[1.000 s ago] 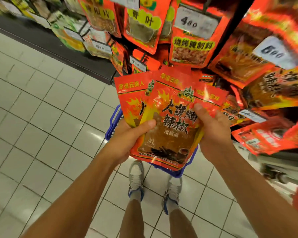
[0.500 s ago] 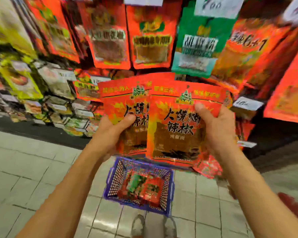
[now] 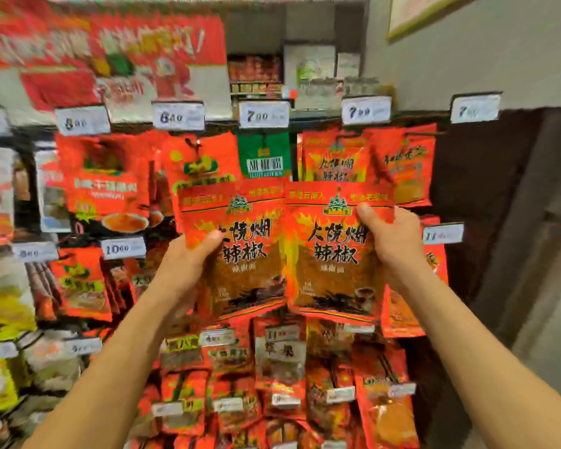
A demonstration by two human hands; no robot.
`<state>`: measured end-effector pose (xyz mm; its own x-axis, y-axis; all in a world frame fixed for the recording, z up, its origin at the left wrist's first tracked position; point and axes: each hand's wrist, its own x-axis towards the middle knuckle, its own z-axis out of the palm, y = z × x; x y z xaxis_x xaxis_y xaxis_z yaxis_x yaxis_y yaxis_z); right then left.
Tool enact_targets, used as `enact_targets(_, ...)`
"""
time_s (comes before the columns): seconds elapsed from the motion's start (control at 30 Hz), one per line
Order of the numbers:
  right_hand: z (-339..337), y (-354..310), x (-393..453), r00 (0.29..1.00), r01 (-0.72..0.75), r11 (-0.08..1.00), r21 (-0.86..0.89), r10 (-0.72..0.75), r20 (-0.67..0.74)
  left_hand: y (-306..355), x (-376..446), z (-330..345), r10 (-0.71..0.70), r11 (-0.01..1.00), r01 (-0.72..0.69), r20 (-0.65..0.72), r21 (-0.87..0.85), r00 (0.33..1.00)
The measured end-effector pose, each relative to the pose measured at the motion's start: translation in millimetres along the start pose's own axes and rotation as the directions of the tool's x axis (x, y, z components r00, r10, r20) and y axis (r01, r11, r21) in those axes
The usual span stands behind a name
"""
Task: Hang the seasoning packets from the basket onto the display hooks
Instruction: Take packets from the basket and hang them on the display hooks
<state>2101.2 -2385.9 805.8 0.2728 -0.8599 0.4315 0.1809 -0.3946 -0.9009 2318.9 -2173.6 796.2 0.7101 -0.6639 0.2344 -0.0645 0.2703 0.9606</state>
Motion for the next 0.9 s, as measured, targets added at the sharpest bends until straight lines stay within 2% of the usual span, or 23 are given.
enact_targets(0.2,-31.0,-6.4,54.3,0.999,-0.047,0.999,0.018,0.047,-0.021,15.7,22.4,31.4,0.034,0.999,-0.033,0.024,-0.018,0.999)
enact_targets(0.33,-36.7,-17.1,90.9,0.998,-0.058,0.996,0.064,0.059,-0.010,16.5,30.1,59.9,-0.017,1.000,0.017,0.023,0.009,1.000)
enact_targets(0.47,-26.1,-23.0,113.8,0.999,-0.001,1.000,0.014,0.001,-0.033,16.5,34.5,94.3,0.012,0.999,-0.010,0.046,-0.044,0.999)
enact_targets(0.73,-14.1,-26.5,141.8,0.986,0.101,0.989,-0.109,-0.114,-0.125,6.6,48.8,134.7,0.109,0.994,-0.109,0.023,0.012,0.994)
enact_targets(0.9,-7.2,-28.4,151.2,0.986,0.075,0.980,-0.184,-0.101,-0.135,6.0,58.2,150.5,0.129,0.991,-0.129,0.009,0.035,0.992)
